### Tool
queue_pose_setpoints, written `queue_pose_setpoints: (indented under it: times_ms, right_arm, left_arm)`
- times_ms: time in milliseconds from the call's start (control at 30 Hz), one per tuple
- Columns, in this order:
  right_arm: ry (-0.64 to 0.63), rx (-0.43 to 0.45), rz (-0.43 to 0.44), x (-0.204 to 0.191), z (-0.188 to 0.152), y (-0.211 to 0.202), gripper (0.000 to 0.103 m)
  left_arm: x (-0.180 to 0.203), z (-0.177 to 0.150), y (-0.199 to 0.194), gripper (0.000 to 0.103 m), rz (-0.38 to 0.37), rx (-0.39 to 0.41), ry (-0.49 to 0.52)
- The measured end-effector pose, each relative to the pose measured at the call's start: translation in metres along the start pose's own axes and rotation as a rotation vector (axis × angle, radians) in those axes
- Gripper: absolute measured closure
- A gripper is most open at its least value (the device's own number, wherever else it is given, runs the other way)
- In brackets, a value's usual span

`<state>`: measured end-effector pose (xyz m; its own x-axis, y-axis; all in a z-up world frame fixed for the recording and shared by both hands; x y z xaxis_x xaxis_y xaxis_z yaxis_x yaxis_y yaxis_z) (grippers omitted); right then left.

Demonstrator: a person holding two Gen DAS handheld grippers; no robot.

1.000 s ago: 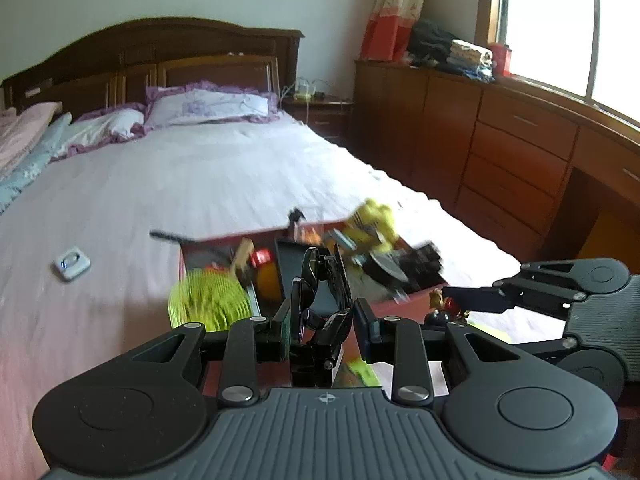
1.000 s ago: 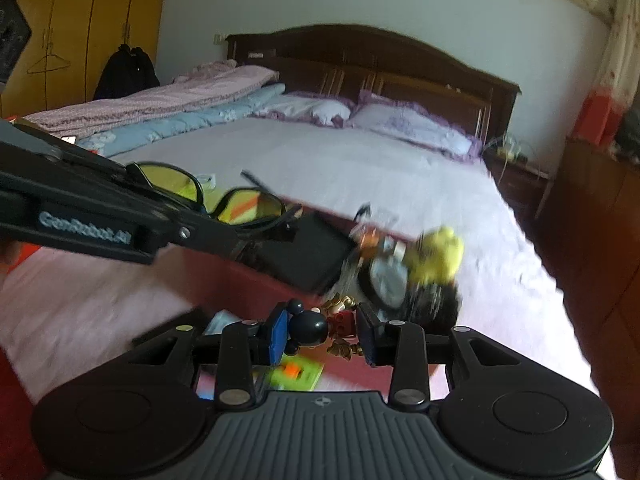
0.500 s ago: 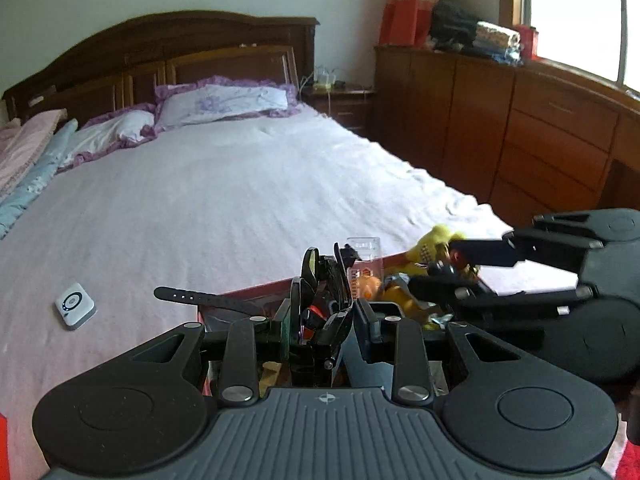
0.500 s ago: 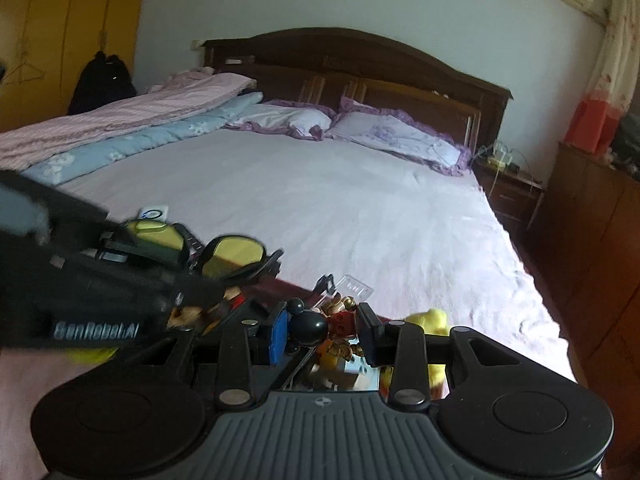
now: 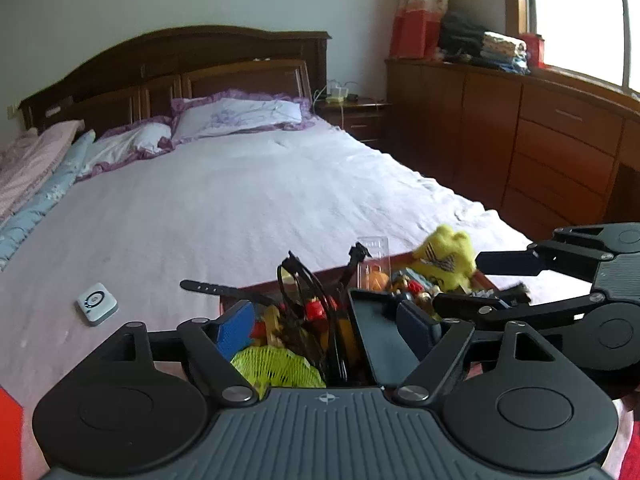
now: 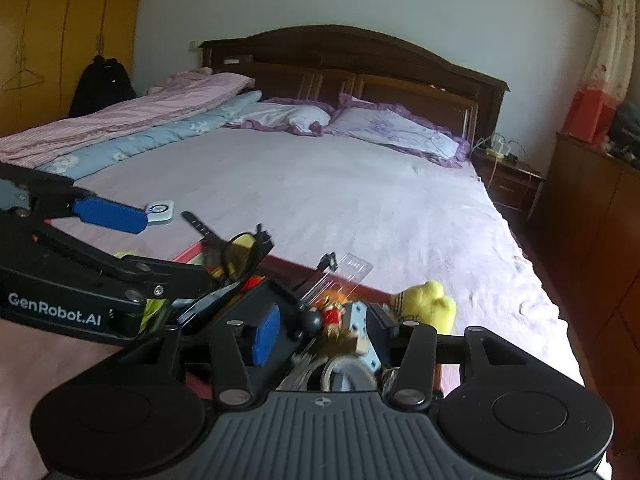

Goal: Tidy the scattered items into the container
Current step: 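Move both tools back from the box to the remaining pile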

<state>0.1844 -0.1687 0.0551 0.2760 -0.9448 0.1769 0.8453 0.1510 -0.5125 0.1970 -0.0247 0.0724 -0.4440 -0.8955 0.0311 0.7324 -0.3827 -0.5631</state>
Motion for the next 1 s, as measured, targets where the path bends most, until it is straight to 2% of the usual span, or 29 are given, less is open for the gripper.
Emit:
queue_pose_setpoints:
  times_ms: [233,367,500,633,767,1000]
  right_arm:
    - [-0.032,0.008,0.019,-0.013,-0.029,-0.044,0.049]
    - [0.035,-0.068,0.093,-0.023,-0.052,-0.062,0.049]
    - [0.051,-0.138,0.131,-0.04,-0.079,-0.066,0.048]
    - [0.077,-0.192,0.133,-0.055,-0.098,-0.062,0.049]
    - [0.089,-0.203,0.126,-0.061,-0.106,-0.057,0.049]
    - [0.114,-0.23,0.119,-0.061,-0.112,-0.044,0.051]
  left_arm:
    - [0.009,-0.021,-0.041,0.016,0.016,0.026,-0.021]
    - [0.014,-0.047,-0.072,0.011,0.013,0.041,-0.076]
    - [0.019,-0.078,-0.088,0.01,0.032,0.002,-0.117]
    - [0.018,-0.103,-0.086,0.01,0.055,-0.067,-0.122]
    - [0.009,-0.121,-0.075,0.01,0.069,-0.126,-0.153]
    - [0.004,-0.14,-0.053,0.01,0.06,-0.183,-0.158]
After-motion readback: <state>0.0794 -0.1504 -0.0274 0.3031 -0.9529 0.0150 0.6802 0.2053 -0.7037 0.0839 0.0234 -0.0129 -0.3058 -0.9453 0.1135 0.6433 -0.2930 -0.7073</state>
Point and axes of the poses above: each gripper's, at about its wrist camera, not at the fingertips, and y roughly the way its jaws point, x to its right, z to its top, the point moved 2 cm from there along y, roughly the way its jaws point, and after that the axes turned 8 degrees about -z, right-handed, at the moved point
